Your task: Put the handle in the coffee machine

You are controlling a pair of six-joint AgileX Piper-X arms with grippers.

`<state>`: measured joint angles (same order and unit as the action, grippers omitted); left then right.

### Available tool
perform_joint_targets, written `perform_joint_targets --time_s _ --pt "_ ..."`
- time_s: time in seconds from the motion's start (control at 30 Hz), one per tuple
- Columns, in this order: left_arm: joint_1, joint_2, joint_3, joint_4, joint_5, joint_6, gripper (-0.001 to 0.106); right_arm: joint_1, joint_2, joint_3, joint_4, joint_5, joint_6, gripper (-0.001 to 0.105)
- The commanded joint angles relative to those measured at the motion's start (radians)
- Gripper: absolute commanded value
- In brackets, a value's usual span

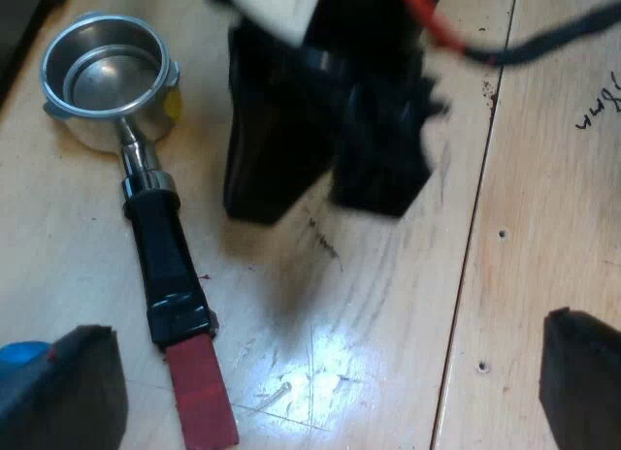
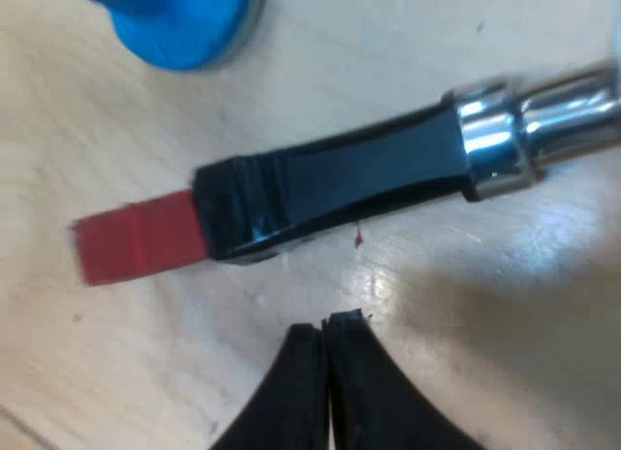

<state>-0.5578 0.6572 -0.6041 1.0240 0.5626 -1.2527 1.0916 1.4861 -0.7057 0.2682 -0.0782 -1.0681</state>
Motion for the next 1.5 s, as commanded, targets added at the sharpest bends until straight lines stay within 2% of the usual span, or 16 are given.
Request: perform_joint_targets --time_s 0.03,0.1,0.27,0.37,0.47,0.53,0.63,0.83,1.0,1.13,1.27,1.4,1.5 --pt "0.003 -0.003 -0.006 0.015 -0.006 -0.005 0.087 0.002 -0.135 -0.013 0.114 0.054 -0.012 0.000" --pt "0.003 -0.012 -0.006 0.022 -0.006 -0.003 0.087 0.002 -0.174 -0.013 0.142 0.069 -0.019 0.000" --pt "0.003 -0.058 -0.006 0.050 -0.006 0.003 0.087 0.002 -0.313 -0.028 0.268 0.167 -0.161 0.000" --pt "0.003 -0.093 -0.006 0.074 -0.006 0.004 0.087 0.002 -0.370 -0.062 0.361 0.227 -0.222 0.011" --pt "0.003 -0.133 -0.006 0.095 -0.006 0.004 0.087 0.002 -0.415 -0.111 0.453 0.301 -0.242 0.042" --pt "0.003 -0.163 -0.006 0.118 -0.006 0.004 0.087 0.002 -0.441 -0.145 0.486 0.319 -0.251 0.068" --pt "0.003 -0.205 -0.006 0.147 -0.006 0.004 0.087 0.002 -0.464 -0.181 0.498 0.320 -0.264 0.087" --pt "0.003 -0.283 -0.006 0.217 -0.006 0.001 0.087 0.002 -0.470 -0.211 0.524 0.320 -0.264 0.089" --pt "0.003 -0.303 -0.006 0.234 -0.006 -0.001 0.087 0.002 -0.470 -0.211 0.530 0.340 -0.264 0.089" --pt "0.003 -0.303 -0.006 0.208 -0.006 -0.007 0.087 0.002 -0.459 -0.211 0.530 0.351 -0.264 0.089" --pt "0.003 -0.303 -0.006 0.135 -0.036 -0.077 0.087 -0.007 -0.404 -0.211 0.530 0.339 -0.264 0.089" --pt "0.003 -0.303 -0.006 0.118 -0.052 -0.078 0.087 -0.021 -0.340 -0.211 0.530 0.294 -0.264 0.089" --pt "0.003 -0.303 -0.006 0.113 -0.098 -0.108 0.087 -0.051 -0.288 -0.215 0.530 0.247 -0.260 0.089"
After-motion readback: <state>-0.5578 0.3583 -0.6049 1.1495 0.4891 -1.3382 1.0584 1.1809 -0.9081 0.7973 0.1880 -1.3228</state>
